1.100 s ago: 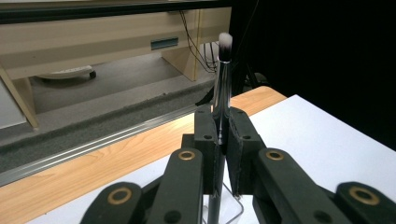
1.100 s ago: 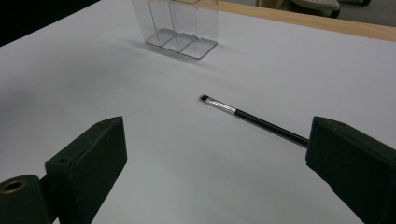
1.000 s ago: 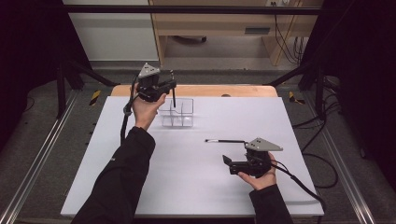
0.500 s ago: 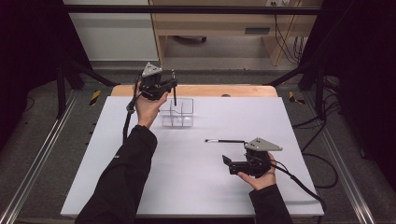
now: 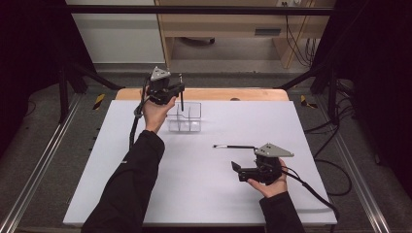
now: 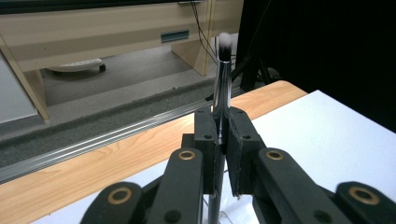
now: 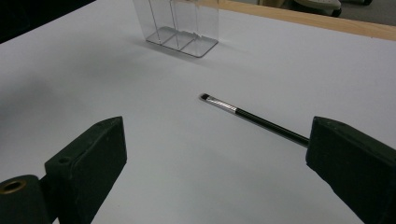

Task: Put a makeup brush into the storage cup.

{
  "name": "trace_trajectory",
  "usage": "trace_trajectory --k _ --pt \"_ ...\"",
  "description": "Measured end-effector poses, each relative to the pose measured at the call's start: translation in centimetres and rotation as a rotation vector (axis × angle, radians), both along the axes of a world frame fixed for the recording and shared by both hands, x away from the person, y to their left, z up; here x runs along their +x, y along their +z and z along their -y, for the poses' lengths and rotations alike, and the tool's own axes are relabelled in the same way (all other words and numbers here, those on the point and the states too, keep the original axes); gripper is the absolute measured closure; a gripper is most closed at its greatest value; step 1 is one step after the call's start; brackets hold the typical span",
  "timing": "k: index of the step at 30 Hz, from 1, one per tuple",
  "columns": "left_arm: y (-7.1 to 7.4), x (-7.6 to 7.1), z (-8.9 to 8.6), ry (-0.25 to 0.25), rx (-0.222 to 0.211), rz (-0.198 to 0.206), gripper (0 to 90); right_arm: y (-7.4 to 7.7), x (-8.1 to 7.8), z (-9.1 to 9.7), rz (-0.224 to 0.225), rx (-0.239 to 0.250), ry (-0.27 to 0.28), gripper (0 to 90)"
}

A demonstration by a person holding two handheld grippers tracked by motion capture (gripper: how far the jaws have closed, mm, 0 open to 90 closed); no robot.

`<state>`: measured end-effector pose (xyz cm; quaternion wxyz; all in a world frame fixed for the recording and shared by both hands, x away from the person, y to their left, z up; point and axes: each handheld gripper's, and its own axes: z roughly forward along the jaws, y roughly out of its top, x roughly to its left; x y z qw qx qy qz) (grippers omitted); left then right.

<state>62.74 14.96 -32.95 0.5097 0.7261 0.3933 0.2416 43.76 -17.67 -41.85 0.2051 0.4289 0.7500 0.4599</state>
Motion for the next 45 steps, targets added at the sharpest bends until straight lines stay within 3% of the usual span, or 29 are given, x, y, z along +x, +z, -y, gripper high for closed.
trace_trajectory --k 22,45 --pt "-2.8 0.4 0.0 0.016 0.015 -0.038 83.0 0.0 0.0 0.0 0.003 -0.005 -0.001 5.7" --pt "-6.2 -0.1 -0.4 0.004 0.042 -0.08 82.8 -0.1 0.0 -0.1 -0.001 -0.014 -0.002 5.5"
